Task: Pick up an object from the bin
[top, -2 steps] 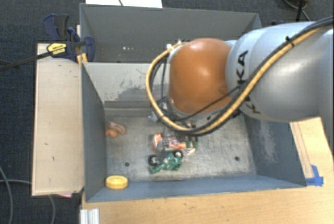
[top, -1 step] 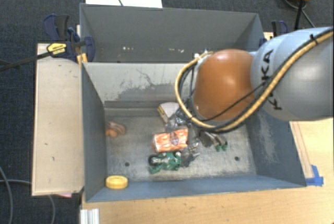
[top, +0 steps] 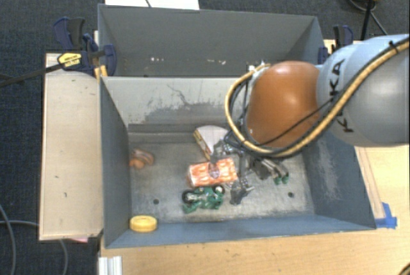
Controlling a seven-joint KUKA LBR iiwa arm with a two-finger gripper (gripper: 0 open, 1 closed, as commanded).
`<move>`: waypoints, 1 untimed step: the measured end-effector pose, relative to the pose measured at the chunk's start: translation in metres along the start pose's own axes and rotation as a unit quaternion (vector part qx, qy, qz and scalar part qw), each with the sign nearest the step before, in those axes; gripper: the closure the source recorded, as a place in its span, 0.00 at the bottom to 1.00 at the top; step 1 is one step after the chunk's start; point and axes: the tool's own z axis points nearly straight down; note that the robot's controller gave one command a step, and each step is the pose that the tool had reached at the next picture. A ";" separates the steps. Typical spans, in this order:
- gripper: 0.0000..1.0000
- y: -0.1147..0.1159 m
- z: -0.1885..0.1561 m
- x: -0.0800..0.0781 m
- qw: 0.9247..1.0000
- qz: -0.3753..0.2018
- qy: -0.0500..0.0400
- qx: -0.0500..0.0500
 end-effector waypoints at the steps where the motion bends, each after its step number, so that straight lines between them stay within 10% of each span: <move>1: 0.00 0.010 0.050 0.000 1.000 -0.009 -0.005 0.000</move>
Offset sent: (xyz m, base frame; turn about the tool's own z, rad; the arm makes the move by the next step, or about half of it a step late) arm -0.0092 -0.0010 -0.0870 -0.1612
